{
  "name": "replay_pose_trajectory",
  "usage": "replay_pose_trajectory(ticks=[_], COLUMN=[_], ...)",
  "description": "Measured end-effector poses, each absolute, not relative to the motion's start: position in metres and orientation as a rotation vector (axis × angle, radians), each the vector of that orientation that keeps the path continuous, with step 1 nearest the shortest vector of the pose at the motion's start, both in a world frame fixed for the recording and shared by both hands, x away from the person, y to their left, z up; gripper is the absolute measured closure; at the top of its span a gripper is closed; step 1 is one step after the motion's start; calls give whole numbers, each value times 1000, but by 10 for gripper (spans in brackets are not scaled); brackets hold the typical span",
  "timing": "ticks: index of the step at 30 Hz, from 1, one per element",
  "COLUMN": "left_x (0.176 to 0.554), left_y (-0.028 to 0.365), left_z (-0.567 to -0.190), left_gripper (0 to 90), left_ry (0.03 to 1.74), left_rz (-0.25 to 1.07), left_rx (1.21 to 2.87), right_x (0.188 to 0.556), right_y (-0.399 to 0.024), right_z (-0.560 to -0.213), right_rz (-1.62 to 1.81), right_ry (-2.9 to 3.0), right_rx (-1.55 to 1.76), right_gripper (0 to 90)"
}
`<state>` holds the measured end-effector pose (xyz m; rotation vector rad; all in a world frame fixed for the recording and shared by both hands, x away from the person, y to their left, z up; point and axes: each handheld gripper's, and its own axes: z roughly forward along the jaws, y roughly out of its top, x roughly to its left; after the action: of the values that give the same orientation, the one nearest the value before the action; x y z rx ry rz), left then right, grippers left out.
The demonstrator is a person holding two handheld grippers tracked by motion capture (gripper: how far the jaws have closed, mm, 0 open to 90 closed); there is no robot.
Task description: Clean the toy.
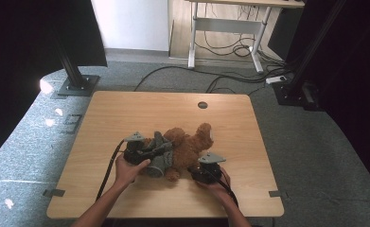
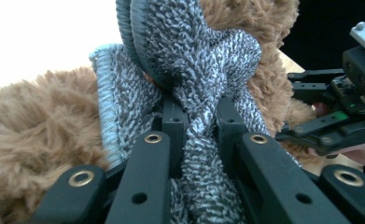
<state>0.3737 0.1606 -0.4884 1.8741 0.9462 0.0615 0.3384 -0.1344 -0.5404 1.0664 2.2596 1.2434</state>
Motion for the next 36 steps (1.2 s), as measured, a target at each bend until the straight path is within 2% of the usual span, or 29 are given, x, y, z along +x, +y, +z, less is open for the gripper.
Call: replay_pose_trajectory(ticks=[2, 6, 10, 12, 18, 23, 27, 33, 35, 36], left_x=[373, 369, 364, 363, 356, 355, 355, 351, 349, 347], left_y=[160, 160, 158, 158, 157, 157, 157, 157, 156, 156], left_z=[-489, -491, -493, -493, -495, -495, -495, -497, -498, -498], left_gripper=[784, 784, 785, 785, 784, 784, 784, 784, 784, 784], left_ry=[944, 943, 931, 930, 924, 926, 924, 922, 919, 920], left_rz=[66, 60, 61, 64, 63, 57, 55, 46, 40, 37], left_rx=[1872, 1853, 1860, 1859, 1852, 1849, 1846, 1837, 1833, 1832], right_x=[335, 324, 321, 329, 363, 388, 400, 398, 396, 395], right_y=[-142, -158, -164, -162, -146, -129, -145, -166, -166, -166], right_z=[-534, -512, -481, -467, -442, -447, -459, -469, -475, -477], right_rz=[1287, 1377, 1443, 1456, 1531, 1344, 1306, 1352, 1361, 1360], right_ry=[2251, 2166, 2090, 2052, 2042, 2007, 1920, 1983, 2044, 2058], right_rx=[1083, 1087, 1058, 1065, 1033, 1143, 1281, 1346, 1339, 1337], right_gripper=[427, 401, 336, 311, 330, 338, 335, 316, 355, 417])
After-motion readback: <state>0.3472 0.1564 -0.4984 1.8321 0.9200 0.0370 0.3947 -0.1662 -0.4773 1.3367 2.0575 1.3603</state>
